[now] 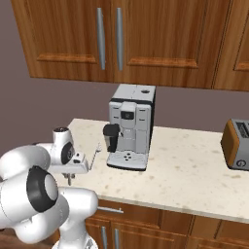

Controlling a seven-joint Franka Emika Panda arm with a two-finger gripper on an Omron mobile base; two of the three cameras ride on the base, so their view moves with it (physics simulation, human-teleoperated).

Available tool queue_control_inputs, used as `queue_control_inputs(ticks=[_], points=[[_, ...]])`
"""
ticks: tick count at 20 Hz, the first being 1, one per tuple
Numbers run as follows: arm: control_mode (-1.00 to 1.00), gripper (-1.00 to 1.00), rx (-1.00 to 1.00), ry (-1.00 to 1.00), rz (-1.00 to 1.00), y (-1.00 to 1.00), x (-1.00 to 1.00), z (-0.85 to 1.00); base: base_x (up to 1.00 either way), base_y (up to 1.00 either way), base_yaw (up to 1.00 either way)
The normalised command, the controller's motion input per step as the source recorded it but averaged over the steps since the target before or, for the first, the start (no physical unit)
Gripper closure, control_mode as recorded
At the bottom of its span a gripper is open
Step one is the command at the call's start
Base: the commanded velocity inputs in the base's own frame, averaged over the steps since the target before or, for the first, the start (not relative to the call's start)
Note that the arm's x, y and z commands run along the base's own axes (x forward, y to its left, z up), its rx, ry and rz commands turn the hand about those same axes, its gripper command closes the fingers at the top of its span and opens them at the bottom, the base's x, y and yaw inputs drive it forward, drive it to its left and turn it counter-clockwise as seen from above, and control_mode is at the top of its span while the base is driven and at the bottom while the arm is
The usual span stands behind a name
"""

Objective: Take the fork and place it on the left side of the plate. Then take the spoon and place it on the right side of the plate. Make sure they're directly next to the plate.

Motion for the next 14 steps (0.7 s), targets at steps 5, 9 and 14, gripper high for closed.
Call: queue_control_inputs(ticks=[5,9,14], points=[[-1.00,1.00,0.03,0.00,0.00,0.02,-0.06,-0.07,0.00,0.00,0.00],[-1.00,1.00,0.00,-0.03,0.00,0.05,-0.17,0.01,0.00,0.00,0.00],[-1.00,1.00,0.00,-0.02,0.00,0.00,-0.23,0.24,0.00,0.00,0.00]])
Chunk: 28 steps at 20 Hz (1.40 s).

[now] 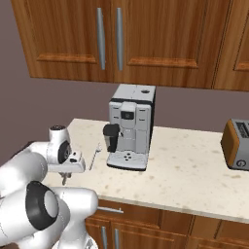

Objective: Take the fork and place it on the left side of the plate. Then take the spoon and place it on the right side of the plate. Make sure they're directly next to the plate.

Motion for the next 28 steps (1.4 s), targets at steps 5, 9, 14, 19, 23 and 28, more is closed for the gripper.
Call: queue_control_inputs(ticks=[5,9,14,19,23,28], points=[[-1.00,1.00,-0.01,-0.04,-0.01,0.00,-0.41,0.57,0.00,0.00,0.00],[-1.00,1.00,-0.01,-0.09,-0.02,0.00,-0.54,0.74,0.00,0.00,0.00],[-1.00,1.00,0.00,-0.14,-0.01,0.00,-0.60,0.87,0.00,0.00,0.00],[-1.00,1.00,0.00,-0.17,0.00,-0.04,-0.64,0.94,0.00,0.00,0.00],[-1.00,1.00,0.00,-0.17,0.00,-0.08,-0.52,1.00,0.00,0.00,0.00],[-1.00,1.00,0.00,-0.13,0.00,-0.09,-0.37,1.00,0.00,0.00,0.00]])
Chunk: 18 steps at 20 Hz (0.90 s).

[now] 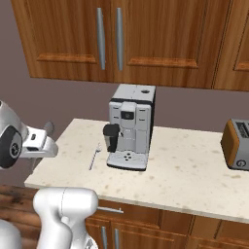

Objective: Take the fork and place it on the left side of the plate. Then take the spoon and place it on the right side of the plate. Make sure they're directly next to the plate.

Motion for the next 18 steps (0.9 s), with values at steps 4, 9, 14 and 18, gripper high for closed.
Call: queue_control_inputs(ticks=[4,9,14,18], points=[[-1.00,1.00,0.00,-0.10,0.00,-0.09,-0.30,0.96,0.00,0.00,0.00],[-1.00,1.00,-0.01,-0.01,-0.02,0.03,-0.10,0.25,0.00,0.00,0.00],[-1.00,1.00,0.00,0.00,0.00,0.03,-0.01,0.00,0.00,0.00,0.00],[-1.00,1.00,-0.01,0.00,0.00,0.13,-0.25,0.00,0.00,0.00,0.00]])
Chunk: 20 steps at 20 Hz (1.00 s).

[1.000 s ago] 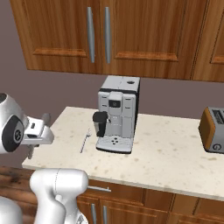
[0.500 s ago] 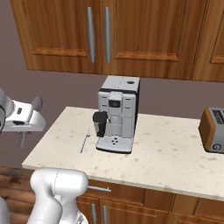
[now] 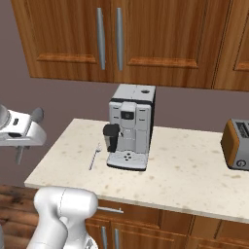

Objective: Take the fork and place it on the left side of the plate. Then take the spoon and place it on the right side of the plate. Make sure they're directly next to the plate.

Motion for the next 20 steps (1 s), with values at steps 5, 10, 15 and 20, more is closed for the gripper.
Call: queue_control_inputs(ticks=[5,10,15,20], points=[[-1.00,1.00,-0.01,0.00,-0.07,0.15,-0.36,0.00,0.00,0.00,0.00],[1.00,1.00,-0.01,0.00,-0.05,0.08,-0.14,-0.01,-0.28,0.21,-0.12],[1.00,1.00,0.00,0.00,0.00,0.00,0.00,0.00,-0.60,0.44,-0.33],[1.00,1.00,0.00,0.00,0.00,0.00,0.00,0.00,-0.62,0.48,-0.42]])
